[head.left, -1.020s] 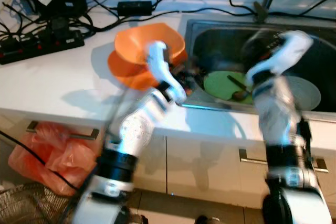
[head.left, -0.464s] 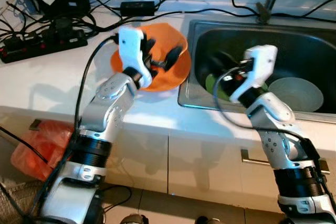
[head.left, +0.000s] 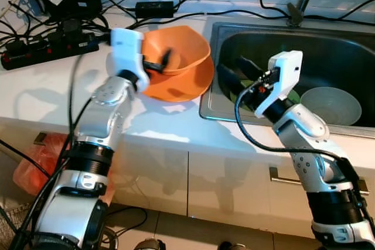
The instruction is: Kitchen organization
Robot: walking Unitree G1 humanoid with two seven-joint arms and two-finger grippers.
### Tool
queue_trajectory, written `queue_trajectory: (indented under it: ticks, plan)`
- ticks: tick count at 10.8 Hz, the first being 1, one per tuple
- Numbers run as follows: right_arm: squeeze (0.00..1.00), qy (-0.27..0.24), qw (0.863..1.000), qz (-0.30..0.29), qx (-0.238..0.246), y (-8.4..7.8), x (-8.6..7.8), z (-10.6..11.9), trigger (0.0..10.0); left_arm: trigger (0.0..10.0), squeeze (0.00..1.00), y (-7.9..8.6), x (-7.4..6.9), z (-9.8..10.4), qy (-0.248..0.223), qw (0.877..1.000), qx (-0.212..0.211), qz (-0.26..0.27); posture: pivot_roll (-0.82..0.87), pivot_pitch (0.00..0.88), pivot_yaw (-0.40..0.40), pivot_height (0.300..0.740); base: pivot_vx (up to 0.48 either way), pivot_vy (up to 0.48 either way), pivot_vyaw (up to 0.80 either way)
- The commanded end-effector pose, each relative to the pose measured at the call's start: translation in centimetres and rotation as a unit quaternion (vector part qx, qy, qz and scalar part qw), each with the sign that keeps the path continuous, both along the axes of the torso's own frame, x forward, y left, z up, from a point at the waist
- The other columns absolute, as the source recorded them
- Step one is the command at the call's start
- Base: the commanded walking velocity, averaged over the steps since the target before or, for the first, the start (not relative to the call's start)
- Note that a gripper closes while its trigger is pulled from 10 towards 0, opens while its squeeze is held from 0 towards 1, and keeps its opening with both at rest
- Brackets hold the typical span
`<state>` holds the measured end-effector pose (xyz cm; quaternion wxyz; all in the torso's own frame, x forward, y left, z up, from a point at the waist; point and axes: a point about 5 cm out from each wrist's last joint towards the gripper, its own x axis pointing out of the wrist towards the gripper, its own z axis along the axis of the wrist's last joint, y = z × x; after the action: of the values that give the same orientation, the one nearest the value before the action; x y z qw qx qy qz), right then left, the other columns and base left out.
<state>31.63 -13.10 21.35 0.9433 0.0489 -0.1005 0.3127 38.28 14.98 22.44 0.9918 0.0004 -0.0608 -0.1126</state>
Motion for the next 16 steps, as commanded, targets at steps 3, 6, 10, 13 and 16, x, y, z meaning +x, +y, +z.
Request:
queue_trajectory:
  ticks: [3, 6, 10, 13, 16]
  plan:
    - [1.00, -0.004, 0.999, 0.038, -0.002, 0.9, -0.8, 0.4, 10.0, 10.0, 0.00, 3.0, 0.8, 0.8, 0.001, 0.994, -0.038, 0.100, 0.00, 0.091, 0.028, 0.740, 0.000, 0.000, 0.00]
    - [1.00, 0.005, 0.996, 0.082, -0.029, 1.6, -1.8, -0.2, 10.0, 10.0, 0.00, 2.7, 1.6, -0.3, 0.082, 0.985, -0.118, 0.092, 0.00, 0.094, 0.031, 0.740, 0.000, 0.000, 0.00]
    - [1.00, 0.007, 0.996, 0.081, -0.036, 1.8, -2.3, -0.4, 10.0, 10.0, 0.00, 1.8, 2.8, 0.3, 0.129, 0.979, -0.144, 0.057, -0.01, 0.099, 0.049, 0.740, 0.000, 0.000, 0.00]
    - [1.00, 0.007, 0.996, 0.078, -0.039, 1.8, -2.3, -0.3, 10.0, 10.0, 0.00, 1.6, 2.9, -1.1, 0.189, 0.969, -0.156, 0.029, 0.00, 0.102, 0.057, 0.740, 0.000, 0.000, 0.00]
    - [1.00, 0.008, 0.996, 0.074, -0.039, 1.9, -2.3, -0.5, 10.0, 0.0, 0.00, 0.9, 2.6, -2.1, 0.227, 0.955, -0.192, -0.016, 0.00, 0.105, 0.063, 0.740, 0.000, 0.000, 0.00]
